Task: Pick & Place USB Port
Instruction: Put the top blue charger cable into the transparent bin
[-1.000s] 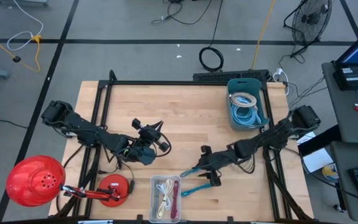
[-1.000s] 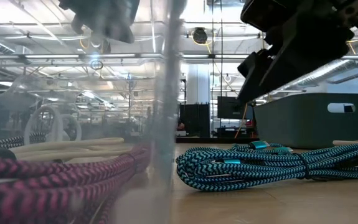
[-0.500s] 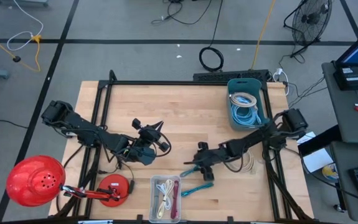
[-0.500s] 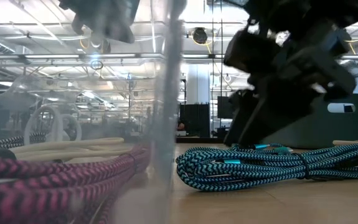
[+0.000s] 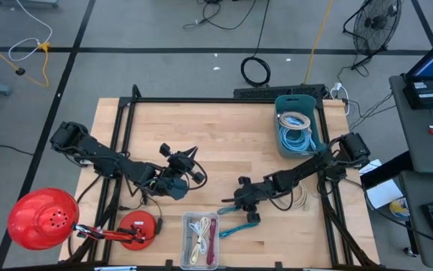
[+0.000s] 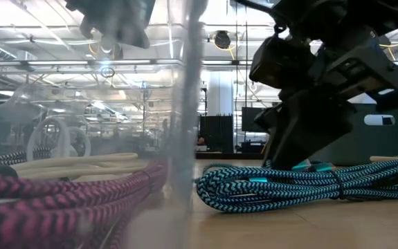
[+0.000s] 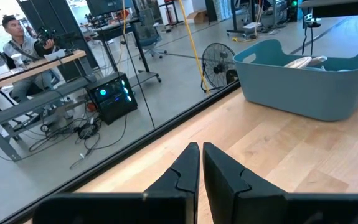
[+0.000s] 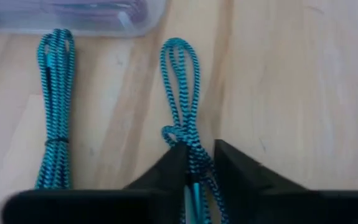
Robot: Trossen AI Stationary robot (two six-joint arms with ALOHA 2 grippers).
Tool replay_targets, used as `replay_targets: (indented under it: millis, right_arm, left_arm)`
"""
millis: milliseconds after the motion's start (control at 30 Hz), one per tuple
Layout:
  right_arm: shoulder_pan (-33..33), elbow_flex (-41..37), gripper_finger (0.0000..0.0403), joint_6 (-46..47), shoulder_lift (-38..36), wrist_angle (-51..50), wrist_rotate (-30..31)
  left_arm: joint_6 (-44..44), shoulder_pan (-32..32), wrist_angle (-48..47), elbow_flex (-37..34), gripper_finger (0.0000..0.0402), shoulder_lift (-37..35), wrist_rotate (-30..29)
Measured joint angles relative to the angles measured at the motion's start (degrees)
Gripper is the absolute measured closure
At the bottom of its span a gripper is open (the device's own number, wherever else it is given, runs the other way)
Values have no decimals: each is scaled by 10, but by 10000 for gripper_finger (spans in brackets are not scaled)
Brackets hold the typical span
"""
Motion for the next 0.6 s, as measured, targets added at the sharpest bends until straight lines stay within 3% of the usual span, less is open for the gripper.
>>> replay_targets:
  millis: [100,233,467,600]
  right_arm:
    - [3,14,389,-16,0,-2,1]
    - [4,47,386,-36,0,6,32]
    - [4,98,395,-75,-12,16,220]
    - [4,108,397,-69,-14,45,333]
  left_arm:
    - [0,0,-1,0,376,0,0]
    - [0,0,-8,0,376,0,0]
    - [2,-3,-23,0,376,-1,-7]
    - [-28,-14,-69,0,376,-17,-48]
